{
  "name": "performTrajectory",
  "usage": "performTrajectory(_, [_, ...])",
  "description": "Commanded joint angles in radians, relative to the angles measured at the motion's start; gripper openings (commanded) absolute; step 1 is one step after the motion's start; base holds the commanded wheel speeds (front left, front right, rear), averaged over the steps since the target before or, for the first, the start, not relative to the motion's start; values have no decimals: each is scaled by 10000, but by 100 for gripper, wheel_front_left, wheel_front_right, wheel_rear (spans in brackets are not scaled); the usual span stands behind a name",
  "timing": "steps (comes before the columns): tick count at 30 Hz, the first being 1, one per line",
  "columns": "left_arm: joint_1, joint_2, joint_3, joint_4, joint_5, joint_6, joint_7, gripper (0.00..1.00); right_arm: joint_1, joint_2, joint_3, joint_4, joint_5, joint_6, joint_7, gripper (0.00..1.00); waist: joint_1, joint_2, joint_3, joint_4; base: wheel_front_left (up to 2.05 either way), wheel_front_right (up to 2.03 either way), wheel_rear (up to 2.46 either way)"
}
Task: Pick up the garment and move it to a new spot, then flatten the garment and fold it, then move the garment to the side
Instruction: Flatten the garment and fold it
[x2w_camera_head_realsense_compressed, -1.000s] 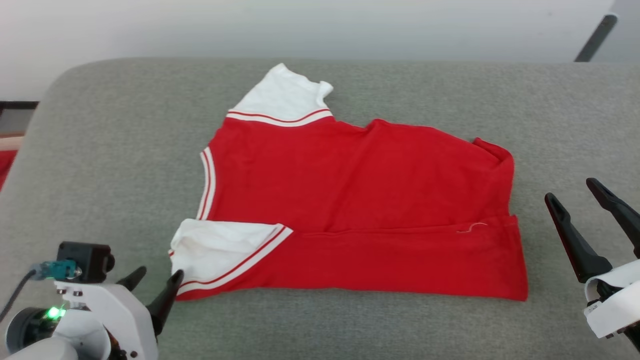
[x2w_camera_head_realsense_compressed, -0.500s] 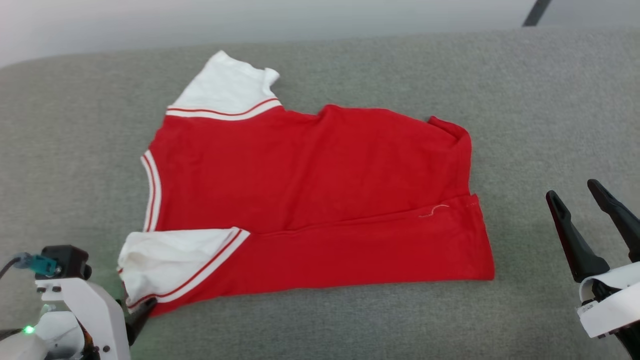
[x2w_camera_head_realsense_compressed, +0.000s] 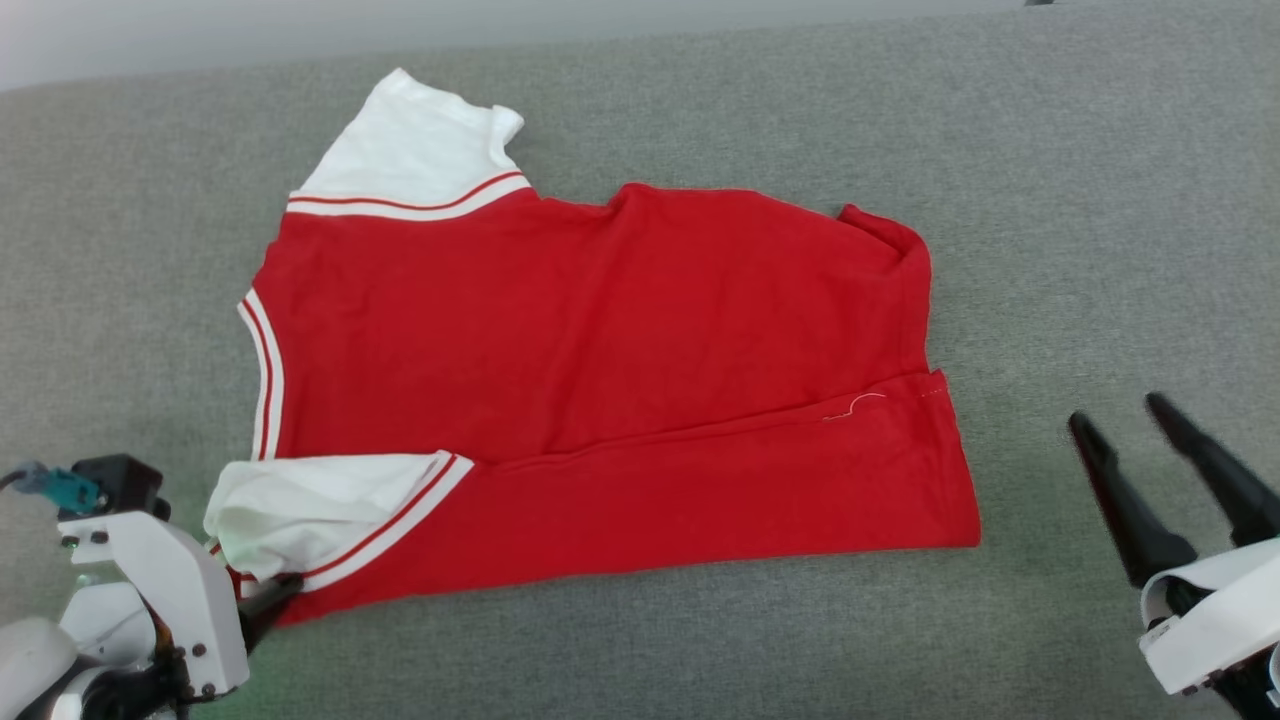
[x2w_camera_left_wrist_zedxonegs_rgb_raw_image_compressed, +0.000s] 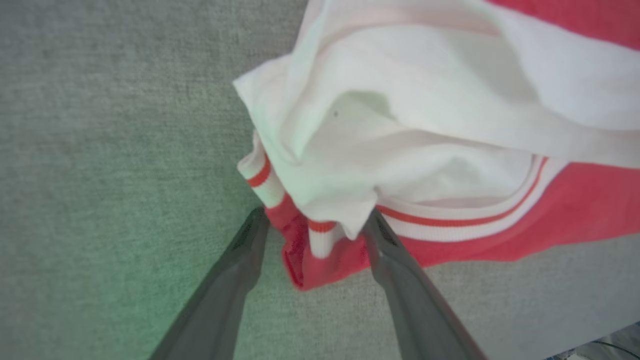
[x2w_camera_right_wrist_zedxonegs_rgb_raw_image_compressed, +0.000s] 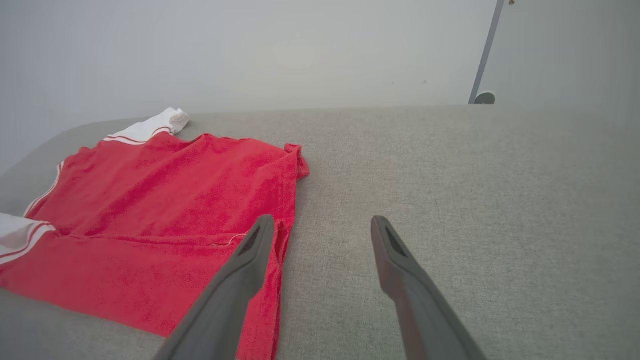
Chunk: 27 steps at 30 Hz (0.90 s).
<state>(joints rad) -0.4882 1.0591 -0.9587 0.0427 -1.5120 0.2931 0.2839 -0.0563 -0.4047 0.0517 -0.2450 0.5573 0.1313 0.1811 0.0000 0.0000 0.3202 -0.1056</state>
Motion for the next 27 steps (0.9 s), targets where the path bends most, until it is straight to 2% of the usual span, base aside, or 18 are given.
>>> performTrajectory(1, [197,-709,-358,140,-165,-66,257,0,103,85,27,10,277,-10,278,100,0,0,22,48,0,0,0])
performTrajectory(8, [70,-691,-374,-81,-82,-31,413,0,333,108,22,-52,841,-10,2123,100,0,0,46,331,0,0,0])
performTrajectory(15, [-96,-952,-424,-251,129,4,350,0,264,307,99,102,871,-9,3741,100,0,0,124,677,0,0,0])
performTrajectory(27, [-431,-1489,-512,-177,415,-75,350,0,-232,565,296,949,667,-10,5268,100,0,0,346,1121,0,0,0])
